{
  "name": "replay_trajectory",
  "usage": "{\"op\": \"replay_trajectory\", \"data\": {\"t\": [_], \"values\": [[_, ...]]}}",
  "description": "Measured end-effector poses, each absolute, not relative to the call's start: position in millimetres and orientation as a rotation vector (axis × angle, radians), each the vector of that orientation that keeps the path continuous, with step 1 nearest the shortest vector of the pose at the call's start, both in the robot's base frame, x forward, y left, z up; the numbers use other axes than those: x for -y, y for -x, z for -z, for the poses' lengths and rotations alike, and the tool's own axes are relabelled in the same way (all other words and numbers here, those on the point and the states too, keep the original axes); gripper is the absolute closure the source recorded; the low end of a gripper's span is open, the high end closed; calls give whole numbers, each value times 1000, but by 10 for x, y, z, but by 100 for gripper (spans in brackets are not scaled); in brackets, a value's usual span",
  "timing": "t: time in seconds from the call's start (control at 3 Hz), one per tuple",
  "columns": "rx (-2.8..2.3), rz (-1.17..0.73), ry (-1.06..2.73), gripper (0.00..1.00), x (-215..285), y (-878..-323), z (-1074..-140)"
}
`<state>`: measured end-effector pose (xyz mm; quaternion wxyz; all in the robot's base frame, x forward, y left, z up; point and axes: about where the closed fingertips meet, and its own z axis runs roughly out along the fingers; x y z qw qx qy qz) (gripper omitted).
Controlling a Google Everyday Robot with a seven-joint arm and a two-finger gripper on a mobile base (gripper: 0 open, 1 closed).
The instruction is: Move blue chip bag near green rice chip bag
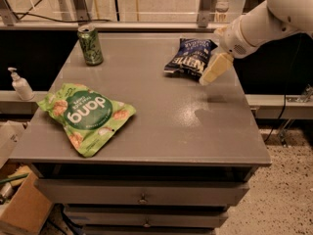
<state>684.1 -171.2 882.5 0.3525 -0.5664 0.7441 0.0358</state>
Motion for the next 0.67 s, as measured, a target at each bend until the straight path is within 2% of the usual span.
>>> {"op": "replay_trajectory", "data": {"t": [0.67], "values": [[-1913,-143,1370,0,1687,-7331,-8597]]}}
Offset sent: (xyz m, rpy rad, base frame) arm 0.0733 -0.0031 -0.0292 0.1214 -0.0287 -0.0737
